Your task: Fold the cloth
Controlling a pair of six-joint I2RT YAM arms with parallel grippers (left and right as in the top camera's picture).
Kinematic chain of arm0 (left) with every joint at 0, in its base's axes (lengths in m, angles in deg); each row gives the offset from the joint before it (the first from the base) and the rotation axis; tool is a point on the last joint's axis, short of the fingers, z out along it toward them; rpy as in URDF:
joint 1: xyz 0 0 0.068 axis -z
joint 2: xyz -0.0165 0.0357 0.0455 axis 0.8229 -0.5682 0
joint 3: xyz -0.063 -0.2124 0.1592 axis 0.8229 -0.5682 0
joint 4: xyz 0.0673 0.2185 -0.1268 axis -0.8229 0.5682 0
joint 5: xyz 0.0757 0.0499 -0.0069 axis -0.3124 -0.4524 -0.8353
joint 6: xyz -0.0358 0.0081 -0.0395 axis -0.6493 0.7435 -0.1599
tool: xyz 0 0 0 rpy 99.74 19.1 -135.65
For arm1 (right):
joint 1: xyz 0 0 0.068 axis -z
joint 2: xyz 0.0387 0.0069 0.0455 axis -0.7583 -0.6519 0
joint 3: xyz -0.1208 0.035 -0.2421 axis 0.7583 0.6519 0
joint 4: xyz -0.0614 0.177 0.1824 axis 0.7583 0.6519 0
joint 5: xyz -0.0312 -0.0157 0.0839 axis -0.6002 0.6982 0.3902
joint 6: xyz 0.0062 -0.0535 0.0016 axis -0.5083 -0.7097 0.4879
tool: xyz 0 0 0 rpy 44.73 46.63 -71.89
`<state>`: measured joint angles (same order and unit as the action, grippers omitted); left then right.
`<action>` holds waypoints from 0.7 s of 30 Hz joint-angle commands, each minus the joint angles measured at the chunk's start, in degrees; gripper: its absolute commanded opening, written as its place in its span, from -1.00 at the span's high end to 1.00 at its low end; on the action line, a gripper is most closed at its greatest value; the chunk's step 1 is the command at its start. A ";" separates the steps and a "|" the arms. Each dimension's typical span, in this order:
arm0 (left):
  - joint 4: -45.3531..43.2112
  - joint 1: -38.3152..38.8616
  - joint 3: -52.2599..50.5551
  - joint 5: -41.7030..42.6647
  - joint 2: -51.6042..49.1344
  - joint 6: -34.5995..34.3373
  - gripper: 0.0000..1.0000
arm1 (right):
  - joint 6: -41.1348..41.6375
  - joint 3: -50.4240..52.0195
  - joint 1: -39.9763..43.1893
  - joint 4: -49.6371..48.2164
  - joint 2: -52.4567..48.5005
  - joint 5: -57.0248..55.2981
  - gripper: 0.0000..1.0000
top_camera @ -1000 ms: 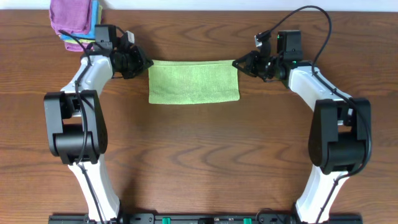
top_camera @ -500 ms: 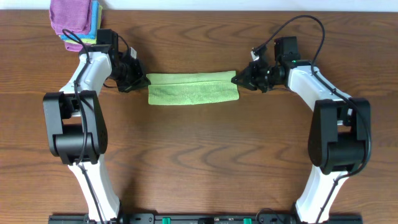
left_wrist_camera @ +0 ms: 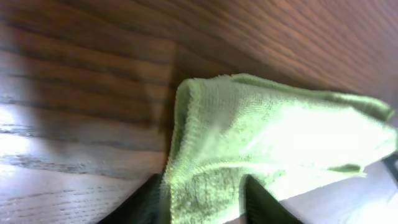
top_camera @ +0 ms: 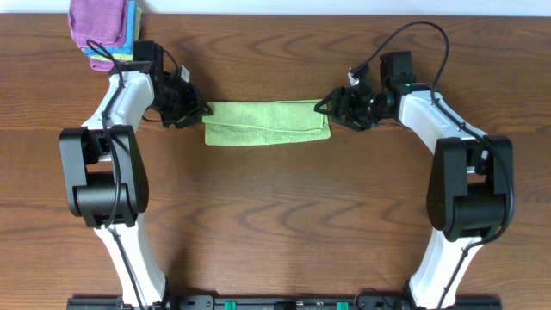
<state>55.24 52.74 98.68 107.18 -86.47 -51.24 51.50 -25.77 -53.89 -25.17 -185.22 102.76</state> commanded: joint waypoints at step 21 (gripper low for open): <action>5.73 10.49 11.39 -28.04 1.99 6.97 0.88 | -8.04 -5.05 -9.55 1.70 5.20 -29.16 0.97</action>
<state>61.16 59.82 110.07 91.88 -85.60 -45.45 45.36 -30.32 -62.39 -23.49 -179.62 81.88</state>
